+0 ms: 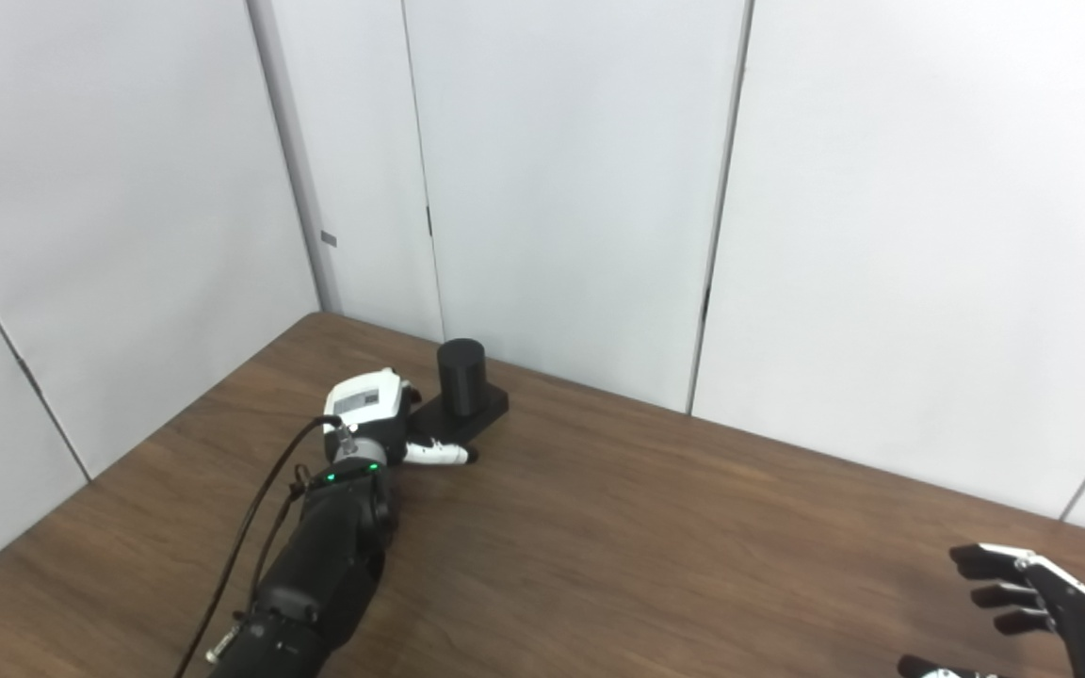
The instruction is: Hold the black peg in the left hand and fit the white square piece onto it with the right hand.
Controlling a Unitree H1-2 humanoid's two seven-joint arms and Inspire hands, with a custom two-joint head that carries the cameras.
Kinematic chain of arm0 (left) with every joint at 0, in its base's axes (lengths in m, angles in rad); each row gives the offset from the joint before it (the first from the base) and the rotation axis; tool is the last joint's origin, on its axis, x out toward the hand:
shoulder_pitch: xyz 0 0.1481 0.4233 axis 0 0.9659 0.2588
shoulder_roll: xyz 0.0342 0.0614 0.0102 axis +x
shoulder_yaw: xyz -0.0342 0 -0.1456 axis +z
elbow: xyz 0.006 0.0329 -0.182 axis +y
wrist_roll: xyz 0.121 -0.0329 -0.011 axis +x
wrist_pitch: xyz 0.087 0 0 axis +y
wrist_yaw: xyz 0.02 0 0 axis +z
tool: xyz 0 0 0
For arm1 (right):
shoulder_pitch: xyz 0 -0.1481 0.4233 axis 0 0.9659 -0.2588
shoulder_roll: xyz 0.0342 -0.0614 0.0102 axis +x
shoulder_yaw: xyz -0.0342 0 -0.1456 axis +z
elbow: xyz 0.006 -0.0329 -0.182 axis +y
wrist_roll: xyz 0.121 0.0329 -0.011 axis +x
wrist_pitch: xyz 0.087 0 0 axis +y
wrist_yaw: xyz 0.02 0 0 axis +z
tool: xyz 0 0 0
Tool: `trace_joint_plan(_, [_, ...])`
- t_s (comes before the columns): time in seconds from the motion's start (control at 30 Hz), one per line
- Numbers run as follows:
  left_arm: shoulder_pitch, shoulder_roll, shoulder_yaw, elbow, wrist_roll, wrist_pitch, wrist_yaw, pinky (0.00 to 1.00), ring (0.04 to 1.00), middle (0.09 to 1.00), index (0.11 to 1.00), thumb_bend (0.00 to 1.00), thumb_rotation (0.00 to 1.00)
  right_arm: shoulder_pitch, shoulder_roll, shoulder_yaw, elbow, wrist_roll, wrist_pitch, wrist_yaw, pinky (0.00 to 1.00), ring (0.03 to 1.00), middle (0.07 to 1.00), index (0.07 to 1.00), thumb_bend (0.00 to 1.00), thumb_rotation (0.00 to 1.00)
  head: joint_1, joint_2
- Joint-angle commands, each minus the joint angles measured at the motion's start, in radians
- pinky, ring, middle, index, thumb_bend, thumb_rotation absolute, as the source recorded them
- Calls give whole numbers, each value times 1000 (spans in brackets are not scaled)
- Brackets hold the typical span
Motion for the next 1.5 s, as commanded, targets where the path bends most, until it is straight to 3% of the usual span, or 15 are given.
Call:
trace_joint_plan(0.0, [-59,14,-1,-14,22,2,9,1000,1000,1000,839,1000,624,-29,-10,-8,-45,-8,-5,-2,558,634,682,665,717,0,-2,1])
trace_joint_plan(0.37, [-74,21,-35,62,-27,3,64,993,1000,1000,872,1000,598,-27,-12,-10,-43,-4,-14,-8,553,625,677,659,719,0,-13,5])
trace_joint_plan(0.57, [-117,48,-81,163,-76,2,141,991,1000,1000,833,982,539,-19,-11,-10,-64,-3,0,1,552,628,680,660,712,0,-17,13])
trace_joint_plan(0.67, [-134,76,-132,198,-111,0,195,872,966,961,759,882,440,-19,-14,-12,-70,-2,5,3,547,627,683,662,708,0,-19,19])
trace_joint_plan(0.77, [-134,96,-164,200,-168,-11,231,783,914,900,587,787,247,-20,-15,-15,-69,4,-2,2,543,620,679,661,703,0,-20,21])
trace_joint_plan(0.8, [-132,102,-173,194,-186,-14,234,748,869,833,519,607,125,-20,-15,-15,-71,4,0,3,545,618,680,658,699,0,-20,21])
trace_joint_plan(0.9, [-122,119,-200,176,-234,-17,238,706,808,748,488,532,67,-22,-14,-16,-73,6,3,6,547,620,682,653,691,0,-23,24])
trace_joint_plan(1.07, [-104,145,-252,136,-288,-17,207,732,795,711,483,522,55,-26,-14,-18,-74,1,16,13,553,625,688,654,674,0,-20,28])
trace_joint_plan(1.27, [-74,176,-318,66,-325,-32,160,818,847,778,484,523,59,-31,-12,-18,-57,5,-4,6,553,623,689,653,669,0,-32,33])
trace_joint_plan(1.47, [-16,215,-389,-36,-372,-115,95,789,843,802,483,524,59,-37,-8,-13,-23,12,-57,-16,531,593,678,635,682,0,-76,45])
